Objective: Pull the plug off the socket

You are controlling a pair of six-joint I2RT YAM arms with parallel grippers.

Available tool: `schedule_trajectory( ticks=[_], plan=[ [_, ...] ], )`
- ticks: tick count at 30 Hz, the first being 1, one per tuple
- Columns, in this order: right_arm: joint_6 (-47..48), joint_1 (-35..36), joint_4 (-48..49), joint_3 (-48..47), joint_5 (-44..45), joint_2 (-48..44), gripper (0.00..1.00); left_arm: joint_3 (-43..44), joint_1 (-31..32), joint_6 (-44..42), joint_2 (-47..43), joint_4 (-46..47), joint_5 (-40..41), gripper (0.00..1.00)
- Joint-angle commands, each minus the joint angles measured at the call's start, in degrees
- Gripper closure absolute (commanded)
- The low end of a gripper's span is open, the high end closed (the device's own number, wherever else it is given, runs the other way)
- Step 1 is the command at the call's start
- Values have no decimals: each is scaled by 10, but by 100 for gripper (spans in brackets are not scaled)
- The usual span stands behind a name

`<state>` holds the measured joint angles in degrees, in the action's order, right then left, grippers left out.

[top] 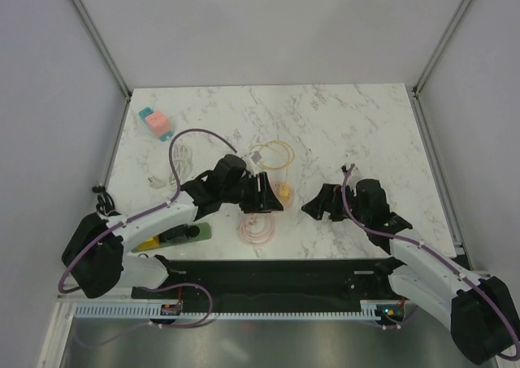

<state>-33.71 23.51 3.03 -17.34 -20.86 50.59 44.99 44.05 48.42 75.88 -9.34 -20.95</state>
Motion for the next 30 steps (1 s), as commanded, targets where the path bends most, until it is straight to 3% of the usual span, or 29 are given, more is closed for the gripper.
schedule_trajectory(
  ticks=[1, 2, 7, 10, 14, 16, 19, 24, 30],
  plan=[
    [24, 34, -46, -50, 59, -5, 2, 38, -7, -51, -26, -41, 64, 44],
    [16, 45, -70, -58, 87, 1, 3, 40, -18, -54, -24, -46, 69, 52],
    [-41, 129, -153, -132, 287, 49, 4, 35, -28, -54, 0, 26, 68, 67],
    [-63, 177, -212, -192, 368, 110, 3, 8, -29, -30, 25, 91, 78, 85],
    [-58, 245, -326, -295, 448, 222, 2, 18, -31, -29, 79, 129, 77, 95],
    [-58, 267, -364, -362, 470, 257, 2, 27, -31, -40, 93, 129, 93, 98],
    [-36, 269, -396, -414, 425, 308, 2, 33, -31, -56, 111, 132, 127, 98],
    [-48, 271, -327, -386, 427, 267, 2, -2, -31, -57, 135, 194, 164, 98],
    [-86, 271, -325, -406, 449, 313, 6, -39, -31, -47, 184, 280, 151, 98]
  ],
)
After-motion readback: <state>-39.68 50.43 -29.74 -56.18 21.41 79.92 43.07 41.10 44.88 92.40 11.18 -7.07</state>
